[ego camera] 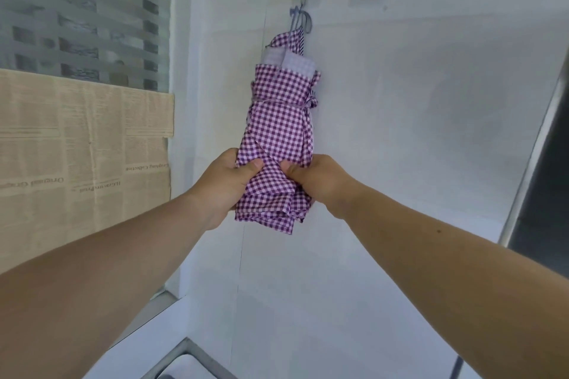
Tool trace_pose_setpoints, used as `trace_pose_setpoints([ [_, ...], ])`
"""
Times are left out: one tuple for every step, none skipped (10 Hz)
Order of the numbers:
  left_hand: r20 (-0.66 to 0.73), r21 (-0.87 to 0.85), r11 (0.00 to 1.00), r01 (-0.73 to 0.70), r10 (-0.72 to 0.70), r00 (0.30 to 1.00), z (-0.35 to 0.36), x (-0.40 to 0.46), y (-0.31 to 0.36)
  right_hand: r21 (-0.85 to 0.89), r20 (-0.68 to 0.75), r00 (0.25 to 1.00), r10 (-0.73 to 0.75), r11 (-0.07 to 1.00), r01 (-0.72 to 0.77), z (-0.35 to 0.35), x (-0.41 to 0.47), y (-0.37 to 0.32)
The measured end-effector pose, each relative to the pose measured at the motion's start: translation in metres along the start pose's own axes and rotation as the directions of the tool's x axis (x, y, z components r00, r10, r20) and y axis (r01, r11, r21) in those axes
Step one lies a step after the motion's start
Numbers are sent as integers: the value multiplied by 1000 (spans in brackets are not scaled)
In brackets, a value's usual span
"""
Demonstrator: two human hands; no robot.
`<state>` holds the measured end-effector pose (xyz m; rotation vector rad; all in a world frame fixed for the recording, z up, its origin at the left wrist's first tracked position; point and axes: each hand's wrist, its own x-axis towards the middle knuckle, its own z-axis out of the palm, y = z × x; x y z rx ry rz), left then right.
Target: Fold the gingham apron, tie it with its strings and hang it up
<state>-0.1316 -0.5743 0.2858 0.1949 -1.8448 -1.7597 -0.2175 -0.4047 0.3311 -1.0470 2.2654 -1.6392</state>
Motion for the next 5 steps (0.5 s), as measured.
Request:
trace_pose_setpoints([
  [-4,2,1000,19,-19,1000,2,-1,-1,9,-21,1000,4,1000,-4,-3,-1,5],
  [39,68,995,67,-70,997,3,-5,3,-27,-19,1000,19,999,-19,-3,-7,8],
  [17,100,990,99,-101,995,5,-9,16,-77,9,1000,12,997,-11,-7,-15,5],
  [66,202,973,107,-123,990,8,-14,28,-218,-19,999,-44,975,39,-18,-27,2],
  [31,256,966,43,-52,998,15,-27,43,-329,-125,988,-95,943,49,-34,-43,0],
])
